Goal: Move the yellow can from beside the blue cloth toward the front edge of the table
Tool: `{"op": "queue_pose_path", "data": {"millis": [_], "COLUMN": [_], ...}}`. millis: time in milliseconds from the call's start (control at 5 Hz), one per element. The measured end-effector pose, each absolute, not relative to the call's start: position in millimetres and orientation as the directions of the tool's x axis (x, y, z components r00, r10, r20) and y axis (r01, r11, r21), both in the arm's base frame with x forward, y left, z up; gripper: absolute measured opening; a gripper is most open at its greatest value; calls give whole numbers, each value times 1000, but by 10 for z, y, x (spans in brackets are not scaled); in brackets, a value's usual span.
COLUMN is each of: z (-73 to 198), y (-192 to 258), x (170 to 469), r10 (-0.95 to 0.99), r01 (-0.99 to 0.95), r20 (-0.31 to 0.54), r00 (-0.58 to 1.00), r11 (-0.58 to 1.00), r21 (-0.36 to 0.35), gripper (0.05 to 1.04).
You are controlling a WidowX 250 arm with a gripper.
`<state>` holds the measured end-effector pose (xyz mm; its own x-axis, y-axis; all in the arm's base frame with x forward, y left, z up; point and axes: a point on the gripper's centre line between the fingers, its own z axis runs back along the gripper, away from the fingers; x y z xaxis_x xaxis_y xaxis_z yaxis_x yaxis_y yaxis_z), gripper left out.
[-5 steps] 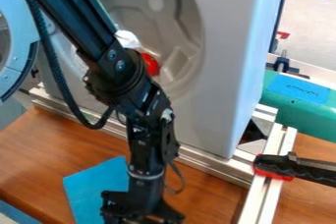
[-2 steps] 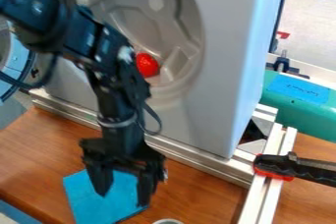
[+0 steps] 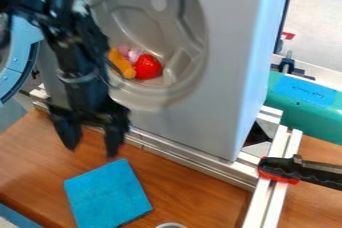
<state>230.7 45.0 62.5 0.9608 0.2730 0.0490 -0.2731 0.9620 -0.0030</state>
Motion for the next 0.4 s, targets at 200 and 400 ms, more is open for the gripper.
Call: {"op": "queue_pose_path", "data": {"millis": [200, 400], "z": [633, 662], "y": [843, 1100], "x": [2519, 2822], "r10": [246, 207], "r01": [-247, -213], "r20": [46, 120], "r00": [968, 971], "r11": [969, 976], "r21": [30, 45], "gripper": [1000, 1001]}}
